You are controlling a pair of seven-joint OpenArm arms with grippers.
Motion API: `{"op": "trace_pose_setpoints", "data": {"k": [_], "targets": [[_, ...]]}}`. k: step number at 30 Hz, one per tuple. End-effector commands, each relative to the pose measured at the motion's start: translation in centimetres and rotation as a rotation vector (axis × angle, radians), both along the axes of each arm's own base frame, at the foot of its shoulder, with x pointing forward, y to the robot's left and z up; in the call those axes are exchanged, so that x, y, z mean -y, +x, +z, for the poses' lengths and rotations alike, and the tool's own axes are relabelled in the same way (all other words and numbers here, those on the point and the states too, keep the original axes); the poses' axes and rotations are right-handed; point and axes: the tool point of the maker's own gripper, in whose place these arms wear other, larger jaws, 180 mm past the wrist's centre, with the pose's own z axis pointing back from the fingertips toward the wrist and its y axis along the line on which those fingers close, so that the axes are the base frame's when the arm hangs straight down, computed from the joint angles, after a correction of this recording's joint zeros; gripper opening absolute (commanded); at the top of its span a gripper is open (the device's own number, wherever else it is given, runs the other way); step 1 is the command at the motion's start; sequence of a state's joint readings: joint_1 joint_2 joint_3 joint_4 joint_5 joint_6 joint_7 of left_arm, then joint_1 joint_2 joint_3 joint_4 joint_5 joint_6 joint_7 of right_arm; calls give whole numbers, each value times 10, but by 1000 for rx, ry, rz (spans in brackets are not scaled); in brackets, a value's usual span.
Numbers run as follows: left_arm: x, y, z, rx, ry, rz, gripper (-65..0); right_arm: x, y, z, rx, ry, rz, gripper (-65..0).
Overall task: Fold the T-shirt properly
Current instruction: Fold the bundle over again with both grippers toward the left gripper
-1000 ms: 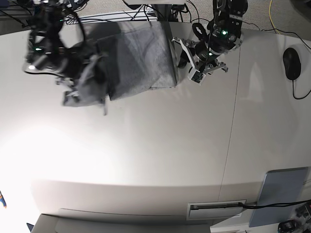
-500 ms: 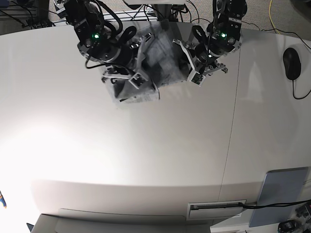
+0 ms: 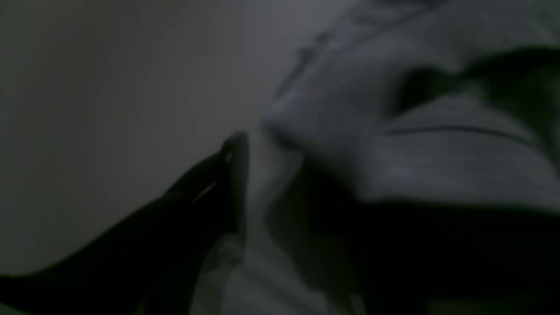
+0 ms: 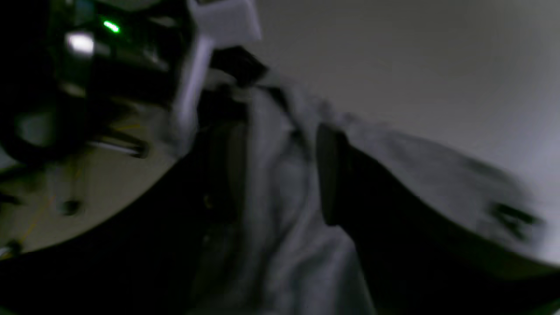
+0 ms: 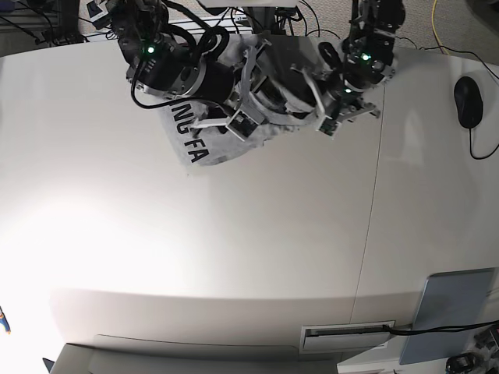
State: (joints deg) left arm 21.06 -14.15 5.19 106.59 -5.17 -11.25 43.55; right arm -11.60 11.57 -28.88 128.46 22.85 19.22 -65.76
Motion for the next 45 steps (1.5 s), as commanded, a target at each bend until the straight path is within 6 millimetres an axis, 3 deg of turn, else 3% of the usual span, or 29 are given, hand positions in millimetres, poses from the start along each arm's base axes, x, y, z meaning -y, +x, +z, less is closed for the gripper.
{"op": "trace_pose_setpoints", "data": {"k": [1, 5, 8, 12, 15, 19, 24, 27, 34, 40, 45], "targets": [[-8, 7, 8, 33, 16, 14, -444, 2, 8, 12, 45, 21, -26, -389], [-24, 14, 19, 70, 48, 38, -444, 36, 34, 11, 96, -56, -167, -390], [-14, 17, 35, 92, -10, 26, -486, 76, 59, 16, 166, -112, -306, -393], [24, 8, 63, 88, -192, -62, -650, 126, 83, 13, 203, -163, -467, -521], [65, -14, 79, 37, -354, -209, -650, 154, 94, -6, 176, -210, -519, -612], [95, -41, 85, -29, -492, -285, -650, 173, 115, -24, 163, -266, -506, -644], [105, -70, 79, -80, -532, -318, -650, 188, 148, -39, 125, -288, -538, -646], [106, -85, 73, -119, -538, -322, -650, 186, 160, -47, 104, -300, -519, -646], [101, -94, 31, -186, -456, -302, -650, 159, 154, -63, 66, -332, -418, -646], [69, -71, -13, -212, -281, -213, -650, 159, 140, -77, -6, -387, -398, -646], [26, -21, -36, -155, -117, -103, -650, 167, 117, -96, -106, -452, -392, -647]]}}
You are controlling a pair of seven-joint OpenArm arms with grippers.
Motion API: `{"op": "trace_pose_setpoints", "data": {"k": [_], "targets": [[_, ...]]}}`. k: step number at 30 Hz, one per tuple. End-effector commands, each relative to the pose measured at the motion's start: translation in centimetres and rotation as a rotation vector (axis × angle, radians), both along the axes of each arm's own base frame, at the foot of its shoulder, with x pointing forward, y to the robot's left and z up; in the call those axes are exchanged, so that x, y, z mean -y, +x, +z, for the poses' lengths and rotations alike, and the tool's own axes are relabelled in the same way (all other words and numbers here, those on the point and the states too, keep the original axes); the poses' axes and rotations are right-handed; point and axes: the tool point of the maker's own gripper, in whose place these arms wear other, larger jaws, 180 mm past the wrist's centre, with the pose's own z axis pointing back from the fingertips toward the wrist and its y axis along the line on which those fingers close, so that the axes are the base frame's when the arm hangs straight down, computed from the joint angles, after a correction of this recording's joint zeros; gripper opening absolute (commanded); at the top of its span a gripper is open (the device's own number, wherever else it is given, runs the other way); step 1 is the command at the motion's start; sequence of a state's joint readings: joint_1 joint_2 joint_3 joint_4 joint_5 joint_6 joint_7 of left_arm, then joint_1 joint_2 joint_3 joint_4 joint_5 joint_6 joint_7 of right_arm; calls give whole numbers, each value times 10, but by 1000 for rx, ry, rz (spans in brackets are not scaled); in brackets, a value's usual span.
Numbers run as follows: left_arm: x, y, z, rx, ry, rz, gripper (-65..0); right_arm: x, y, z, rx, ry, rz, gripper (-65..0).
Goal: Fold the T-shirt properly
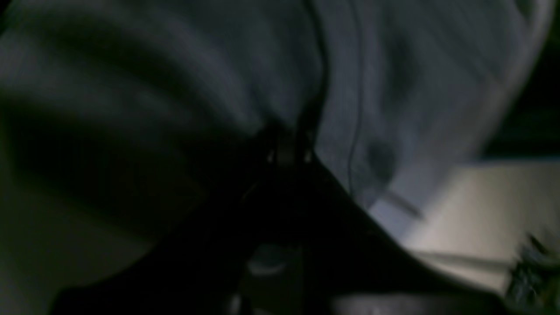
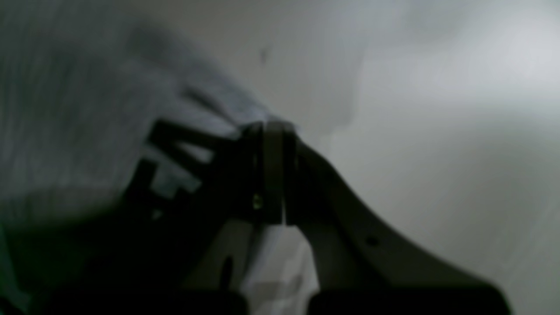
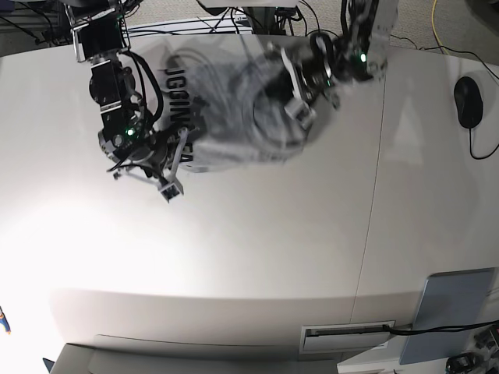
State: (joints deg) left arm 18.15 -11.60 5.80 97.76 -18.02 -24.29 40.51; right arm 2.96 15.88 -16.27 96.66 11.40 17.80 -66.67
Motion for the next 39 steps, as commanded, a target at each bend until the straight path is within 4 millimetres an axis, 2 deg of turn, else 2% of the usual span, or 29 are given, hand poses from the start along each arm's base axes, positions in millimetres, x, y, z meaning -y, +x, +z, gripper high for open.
{"op": "trace_pose_setpoints", "data": {"k": [1, 3, 6, 9, 12, 16, 20, 24, 27, 29, 33, 36, 39], "targets": [[-46, 4, -26, -51, 212, 59, -650, 1, 4, 7, 22, 0, 1, -647], [-63, 28, -24, -6, 235, 106, -650, 2, -8, -2, -13, -5, 1, -647], [-80, 65, -11, 84, 219, 178, -650, -4, -28, -7, -33, 8, 14, -647], [-84, 100, 9, 174, 193, 223, -650, -20, -50, -5, -40, 64, 40, -647], [-78, 127, 33, 237, 133, 242, -650, -39, -71, -1, -52, 132, 68, -650], [-72, 148, 57, 291, 74, 249, -650, -60, -92, 11, -65, 230, 95, -650], [-69, 150, 83, 341, 39, 253, -650, -66, -110, 29, -42, 267, 107, -650], [-79, 132, 102, 329, 3, 286, -650, -45, -126, 48, -4, 254, 43, -650], [-98, 106, 114, 332, 1, 340, -650, -11, -138, 65, 36, 203, -49, -650], [-112, 82, 114, 306, 33, 369, -650, 16, -149, 74, 50, 149, -115, -650], [-142, 23, 96, 175, 145, 414, -650, 70, -191, 68, -40, 45, -258, -650], [-164, -27, 76, 56, 203, 456, -650, 94, -230, 66, -128, 10, -342, -650], [-172, -85, 58, -90, 197, 464, -650, 108, -273, 66, -213, -34, -397, -650]]}}
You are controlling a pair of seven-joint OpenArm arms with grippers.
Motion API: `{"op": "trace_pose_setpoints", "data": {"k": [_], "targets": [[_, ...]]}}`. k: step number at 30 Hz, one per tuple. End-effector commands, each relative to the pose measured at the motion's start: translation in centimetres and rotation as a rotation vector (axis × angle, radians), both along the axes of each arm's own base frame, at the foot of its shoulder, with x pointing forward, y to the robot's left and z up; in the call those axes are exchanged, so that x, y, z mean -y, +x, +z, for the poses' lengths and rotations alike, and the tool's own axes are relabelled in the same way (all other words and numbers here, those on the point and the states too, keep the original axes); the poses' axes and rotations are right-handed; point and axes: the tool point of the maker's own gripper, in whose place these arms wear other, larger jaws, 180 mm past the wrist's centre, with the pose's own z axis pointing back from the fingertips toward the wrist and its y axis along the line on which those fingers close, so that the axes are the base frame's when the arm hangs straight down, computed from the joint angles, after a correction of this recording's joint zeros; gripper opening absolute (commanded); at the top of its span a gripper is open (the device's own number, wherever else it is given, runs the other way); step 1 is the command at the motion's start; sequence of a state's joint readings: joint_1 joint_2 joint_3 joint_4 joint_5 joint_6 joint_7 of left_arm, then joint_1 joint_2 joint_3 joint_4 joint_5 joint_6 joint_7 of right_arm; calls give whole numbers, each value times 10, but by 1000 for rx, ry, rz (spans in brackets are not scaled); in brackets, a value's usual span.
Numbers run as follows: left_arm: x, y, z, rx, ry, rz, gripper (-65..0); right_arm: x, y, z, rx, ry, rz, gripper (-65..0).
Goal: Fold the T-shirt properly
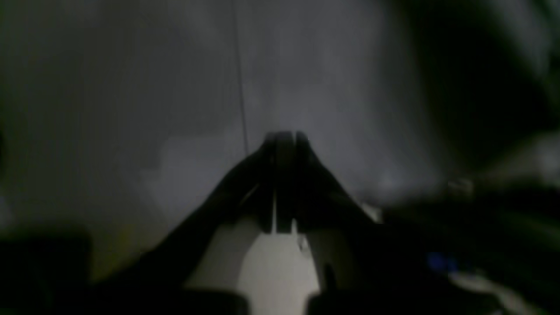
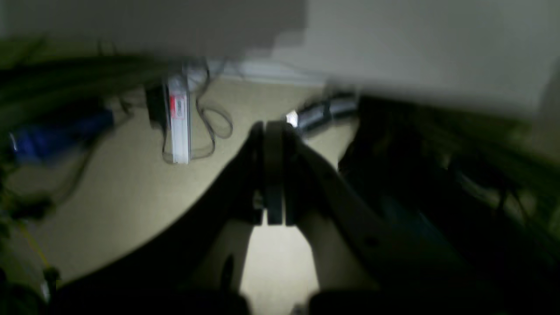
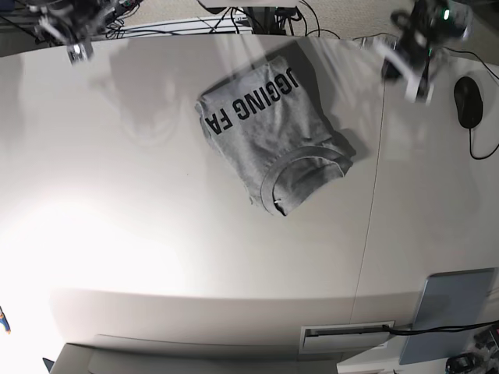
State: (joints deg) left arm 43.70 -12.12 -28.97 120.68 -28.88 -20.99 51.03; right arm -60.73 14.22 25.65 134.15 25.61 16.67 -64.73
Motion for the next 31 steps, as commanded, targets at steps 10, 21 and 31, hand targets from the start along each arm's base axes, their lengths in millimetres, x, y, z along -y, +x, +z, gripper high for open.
{"op": "trace_pose_setpoints", "data": {"k": [10, 21, 31], "targets": [[16, -159, -87, -396, -247, 69, -650, 29, -107, -90, -276, 26, -169, -650], [42, -191, -215, -581, -341, 240, -650, 42, -107, -231, -377, 230, -332, -650], [70, -142, -253, -672, -365, 263, -650, 22, -71, -273, -433, 300, -254, -650]]}}
